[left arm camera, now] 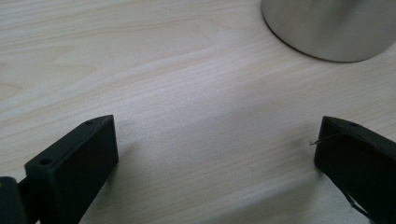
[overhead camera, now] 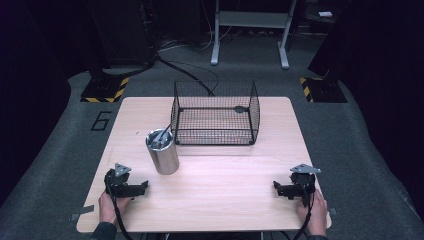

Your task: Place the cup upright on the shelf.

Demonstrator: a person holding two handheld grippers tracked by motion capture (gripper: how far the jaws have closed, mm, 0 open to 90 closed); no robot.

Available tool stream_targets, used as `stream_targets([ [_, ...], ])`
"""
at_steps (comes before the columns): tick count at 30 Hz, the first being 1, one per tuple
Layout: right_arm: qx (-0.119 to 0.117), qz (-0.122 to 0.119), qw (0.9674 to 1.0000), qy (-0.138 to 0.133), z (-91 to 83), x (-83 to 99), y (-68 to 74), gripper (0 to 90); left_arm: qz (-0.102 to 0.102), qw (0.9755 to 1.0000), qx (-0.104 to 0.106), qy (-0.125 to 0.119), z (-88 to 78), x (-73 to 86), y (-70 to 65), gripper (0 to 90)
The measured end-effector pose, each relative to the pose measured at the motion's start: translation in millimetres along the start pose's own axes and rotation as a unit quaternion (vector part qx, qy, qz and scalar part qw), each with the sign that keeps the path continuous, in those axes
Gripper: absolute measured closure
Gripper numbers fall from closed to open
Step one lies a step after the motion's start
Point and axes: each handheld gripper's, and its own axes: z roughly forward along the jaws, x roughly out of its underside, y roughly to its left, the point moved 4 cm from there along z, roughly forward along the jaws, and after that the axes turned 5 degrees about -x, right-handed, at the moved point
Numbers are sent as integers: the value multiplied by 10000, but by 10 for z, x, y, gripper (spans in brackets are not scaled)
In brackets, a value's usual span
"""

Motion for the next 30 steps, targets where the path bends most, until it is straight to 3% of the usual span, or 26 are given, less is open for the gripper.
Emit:
stream_targets([
  [14, -2, -41, 10000, -2, 0, 1, -5, 0, 84, 9992, 339, -193, -161, -158, -132, 0],
  [30, 3, -21, 10000, -2, 1, 0, -3, 0, 144, 9960, 716, -509, -311, -421, -285, 0],
])
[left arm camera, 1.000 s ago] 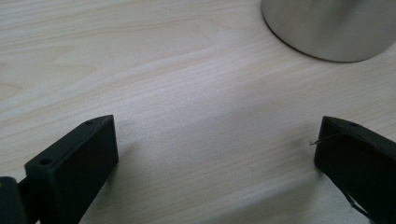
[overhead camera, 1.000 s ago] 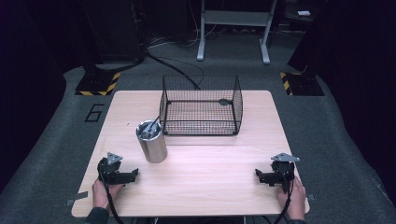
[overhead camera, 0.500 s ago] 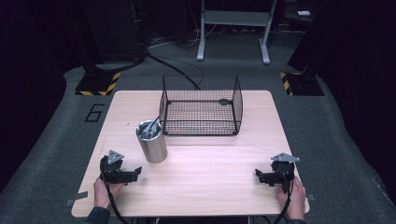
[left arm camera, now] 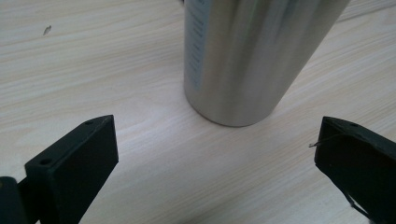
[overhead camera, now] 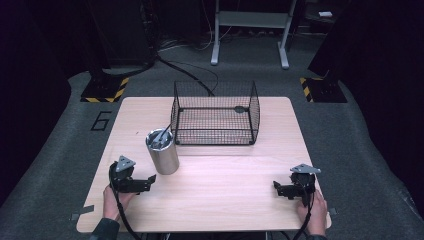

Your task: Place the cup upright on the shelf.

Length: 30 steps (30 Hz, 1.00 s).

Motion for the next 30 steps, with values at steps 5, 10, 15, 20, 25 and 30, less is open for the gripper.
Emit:
stream_targets([
  [5, -6, -1, 10000, 7, -2, 1, 1, 0, 52, 9999, 108, -4, -25, -74, -42, 0],
  [10, -5, -21, 10000, 0, 0, 1, -2, 0, 70, 9998, 120, -157, -38, -155, -80, 0],
  [15, -6, -2, 10000, 5, -1, 1, 1, 0, 98, 9996, 162, -213, -53, -237, -115, 0],
  [20, -5, -10, 10000, 3, -1, 1, -1, 0, 54, 9992, 185, -347, -51, -331, -148, 0],
  [25, -5, -22, 10000, -1, 0, 1, -2, 0, 68, 9985, 233, -490, -69, -465, -188, 0],
  [30, -5, -18, 10000, 1, 0, 1, -2, 0, 60, 9979, 221, -601, -66, -550, -198, 0],
])
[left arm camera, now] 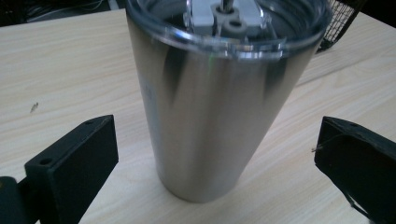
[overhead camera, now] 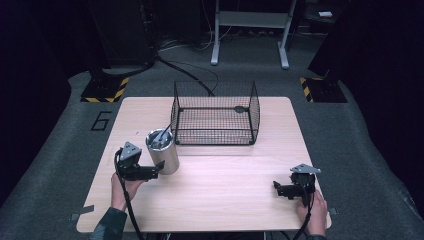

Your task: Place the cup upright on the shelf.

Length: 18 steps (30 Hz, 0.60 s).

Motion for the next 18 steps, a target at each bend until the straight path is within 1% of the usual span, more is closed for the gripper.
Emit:
stream_targets([
  [3, 0, -2, 10000, 0, 0, 0, 0, 0, 18, 10000, -29, -93, 16, -59, -7, 0],
  [5, -2, 28, 10000, 7, -1, -1, 4, 0, 7, 9999, -41, -124, 30, -92, -12, 0],
  [7, 1, 9, 10000, 2, 0, 0, 1, 0, 11, 9999, -72, -157, 52, -118, -10, 0],
  [8, -1, 7, 10000, 2, 0, 0, 1, 0, -50, 9997, -90, -228, 73, -138, -13, 0],
  [10, 0, 1, 10000, 0, 0, 0, 0, 0, -49, 9997, -91, -234, 81, -147, -16, 0],
  [11, 7, 7, 10000, -2, 0, 0, 2, 0, -31, 9995, -123, -277, 101, -166, -27, 0],
  [17, 3, -2, 10000, 3, -1, 0, 1, 0, 51, 9995, -111, -277, 156, -234, -56, 0],
  [18, 3, -2, 10000, 3, -1, 0, 1, 0, 33, 9994, -135, -325, 167, -254, -65, 0],
])
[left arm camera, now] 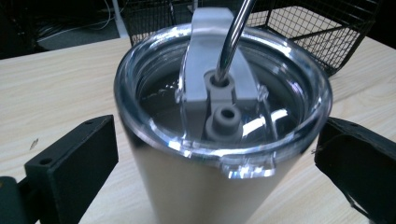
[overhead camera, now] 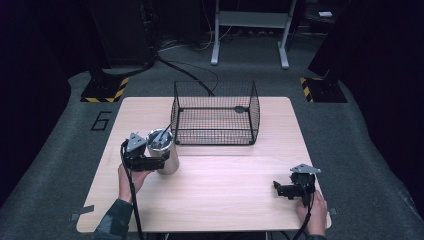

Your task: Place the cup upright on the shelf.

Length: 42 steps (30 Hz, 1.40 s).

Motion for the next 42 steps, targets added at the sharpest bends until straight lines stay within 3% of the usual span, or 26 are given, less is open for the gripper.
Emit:
stream_targets([
  [7, 1, -1, 10000, -1, 0, 0, 0, 0, 19, 10000, -45, -15, 77, -63, -21, 0],
  [16, -2, 6, 10000, -5, -1, 0, 1, 0, 24, 9996, -286, 38, 198, -72, -43, 1],
  [28, 0, 2, 10000, -2, 0, 0, 1, 0, -6, 9989, -439, -164, 240, -48, -70, 33],
  [38, -2, -1, 10000, 0, 0, 0, 0, 0, 28, 9993, -344, -156, 241, -54, -63, 41],
  [42, -4, -1, 10000, -1, 1, 0, -1, 0, 138, 9995, -273, -86, 231, -63, -55, 42],
])
